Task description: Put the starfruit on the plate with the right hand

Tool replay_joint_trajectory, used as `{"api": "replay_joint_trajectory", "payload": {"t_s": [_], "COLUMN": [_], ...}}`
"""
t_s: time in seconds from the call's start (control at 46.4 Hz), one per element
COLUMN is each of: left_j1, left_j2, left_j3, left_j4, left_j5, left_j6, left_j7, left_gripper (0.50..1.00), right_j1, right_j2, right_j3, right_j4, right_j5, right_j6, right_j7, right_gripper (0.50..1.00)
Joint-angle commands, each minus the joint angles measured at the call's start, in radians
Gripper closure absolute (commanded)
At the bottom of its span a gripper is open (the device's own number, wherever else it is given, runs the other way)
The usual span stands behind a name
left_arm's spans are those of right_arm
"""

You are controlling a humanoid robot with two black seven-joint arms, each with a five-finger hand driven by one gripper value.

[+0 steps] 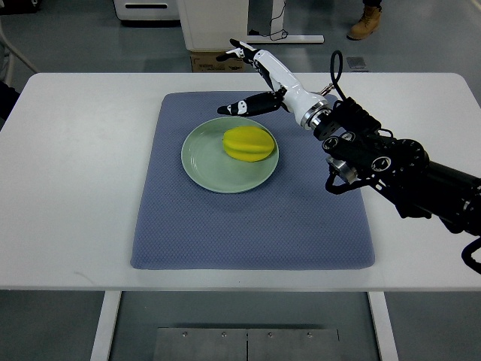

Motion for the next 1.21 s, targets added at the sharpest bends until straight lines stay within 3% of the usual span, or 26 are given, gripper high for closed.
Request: {"api": "replay_joint_trajectory", "payload": {"t_s": [0.0,0.388,0.969,1.185], "left_j1": [0.000,0.000,0.000,0.000], "left_j2": [0.000,0.000,0.000,0.000], "left_j3": [0.000,0.000,0.000,0.000], "left_j4": [0.000,0.000,0.000,0.000], "left_j5": [0.001,0.001,0.001,0.000], "left_j6": [0.000,0.000,0.000,0.000], "left_j7": [0.000,0.000,0.000,0.000], "left_gripper": [0.500,0.500,0.500,0.500], "right_j1": [0.003,-0.011,-0.094,-0.237], "right_j2": [-0.045,-0.232,-0.409,-0.490], "right_j3": [0.045,0.185,0.220,0.412], "right_j4": [0.039,0.085,0.083,0.080], "right_j5": [0.012,0.029,0.034,0.155], "right_j6": [0.005,0.019,0.017,0.026], "right_j7": [-0.005,-0.017,-0.005,0.006], "right_gripper": [0.500,0.500,0.500,0.500]}}
